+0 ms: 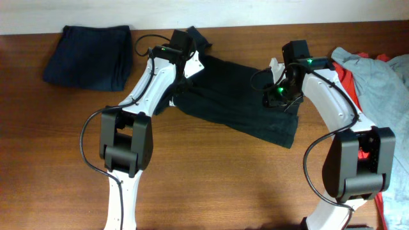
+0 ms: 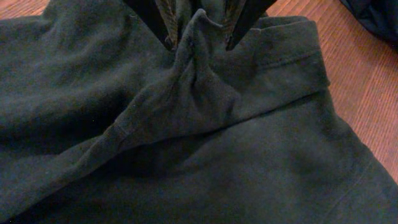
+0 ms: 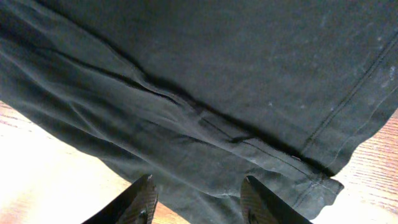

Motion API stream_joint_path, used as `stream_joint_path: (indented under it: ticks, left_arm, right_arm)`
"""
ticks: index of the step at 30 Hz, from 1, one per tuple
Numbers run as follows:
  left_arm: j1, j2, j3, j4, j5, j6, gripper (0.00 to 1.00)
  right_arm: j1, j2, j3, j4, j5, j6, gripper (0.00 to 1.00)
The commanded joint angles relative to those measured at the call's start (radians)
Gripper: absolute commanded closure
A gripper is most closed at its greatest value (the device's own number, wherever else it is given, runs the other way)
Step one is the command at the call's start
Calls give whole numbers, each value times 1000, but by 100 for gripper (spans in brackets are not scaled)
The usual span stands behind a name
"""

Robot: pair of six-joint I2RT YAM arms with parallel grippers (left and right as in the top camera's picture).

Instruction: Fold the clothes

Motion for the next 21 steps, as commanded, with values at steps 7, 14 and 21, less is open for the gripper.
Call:
stream_joint_path:
  ticks: [7, 14, 21]
  left_arm:
    - [2, 9, 16, -2, -6, 8, 67]
    - [3, 32, 15, -1, -7, 8, 72]
    - [3, 32, 16, 13, -7, 8, 95]
  right_arm:
    - [5, -2, 13, -7, 10, 4, 50]
    - [5, -2, 13, -12, 10, 4, 51]
    - [5, -2, 13, -12, 10, 4, 51]
